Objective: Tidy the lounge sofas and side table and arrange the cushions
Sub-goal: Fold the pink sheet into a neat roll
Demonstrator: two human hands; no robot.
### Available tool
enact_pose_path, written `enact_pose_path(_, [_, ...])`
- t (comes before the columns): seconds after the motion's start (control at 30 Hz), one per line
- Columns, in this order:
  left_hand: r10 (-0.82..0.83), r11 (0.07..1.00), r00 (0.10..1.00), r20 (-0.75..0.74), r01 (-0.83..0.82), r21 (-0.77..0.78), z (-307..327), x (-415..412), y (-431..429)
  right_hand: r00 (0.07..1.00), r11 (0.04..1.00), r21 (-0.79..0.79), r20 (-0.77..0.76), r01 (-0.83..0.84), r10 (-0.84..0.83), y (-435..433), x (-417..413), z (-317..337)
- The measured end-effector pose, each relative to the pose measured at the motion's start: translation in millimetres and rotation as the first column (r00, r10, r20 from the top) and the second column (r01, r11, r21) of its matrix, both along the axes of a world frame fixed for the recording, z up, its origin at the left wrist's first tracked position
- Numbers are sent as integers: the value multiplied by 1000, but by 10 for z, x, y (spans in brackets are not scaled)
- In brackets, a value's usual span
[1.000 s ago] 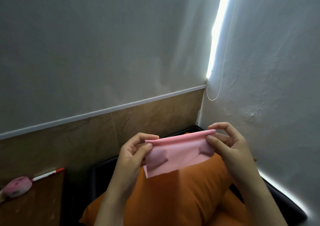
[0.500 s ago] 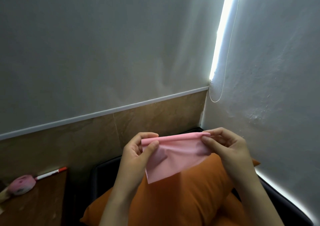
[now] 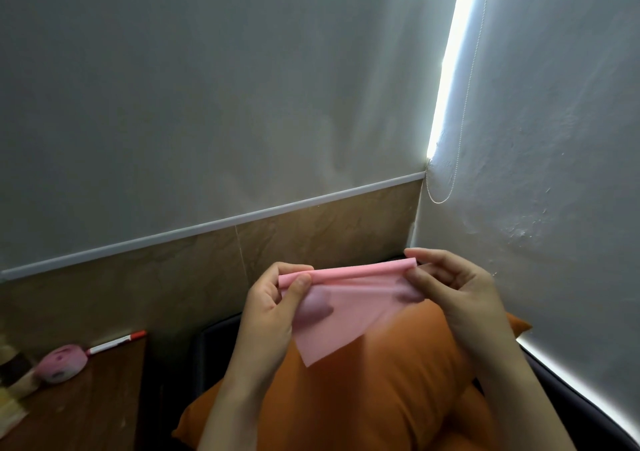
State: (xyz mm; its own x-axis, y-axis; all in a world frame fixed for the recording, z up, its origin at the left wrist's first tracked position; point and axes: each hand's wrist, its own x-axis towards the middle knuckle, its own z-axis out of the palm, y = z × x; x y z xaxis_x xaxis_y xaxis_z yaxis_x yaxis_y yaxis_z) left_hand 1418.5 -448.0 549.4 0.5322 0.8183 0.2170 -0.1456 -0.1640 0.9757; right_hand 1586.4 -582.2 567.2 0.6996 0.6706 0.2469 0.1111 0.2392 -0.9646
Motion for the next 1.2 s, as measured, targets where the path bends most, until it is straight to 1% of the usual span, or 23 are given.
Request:
enact_pose_path(0.1, [17, 999, 1000, -14, -16, 33, 3, -6, 3, 1000, 1000, 0, 8, -16, 16, 9, -12, -8])
enact_pose_path(0.2, [3, 999, 1000, -30, -1, 49, -3, -32, -2, 999, 999, -20, 19, -50, 51, 1, -10, -29])
enact_pose_path(0.33, [-25, 997, 999, -49, 28, 65, -16, -73, -13, 996, 997, -55, 61, -55, 59, -32, -8, -54])
enact_pose_path(0.47, [-30, 996, 998, -55, 34, 78, -12, -89, -36, 995, 992, -87, 27, -97, 99, -54, -18, -86])
enact_pose_path(0.6, [-72, 993, 996, -60, 77, 90, 0, -109, -43, 994, 992, -99, 73, -79, 87, -102, -20, -98])
enact_pose_path(0.73, [-102, 991, 995, -10, 103, 83, 41, -132, -56, 992, 994, -38, 74, -102, 105, -144, -60, -67])
enact_pose_path(0.87, [-112, 987, 993, -23, 114, 116, 48, -158, -31, 987, 996, -12, 136, -89, 90, -151, -85, -81])
enact_pose_path(0.97, [-143, 987, 990, -8, 143, 73, 30, -201, -9, 980, 993, 2, 163, -120, 118, -152, -76, -101])
enact_pose_path(1.1, [-178, 983, 983, 41, 180, -44, 14, -259, 20, 988, 987, 61, 47, -148, 146, -152, -64, -135])
enact_pose_path(1.2, [-214, 976, 976, 30, 215, -30, -7, -299, 42, 993, 993, 30, -13, -116, 116, -128, -41, -182])
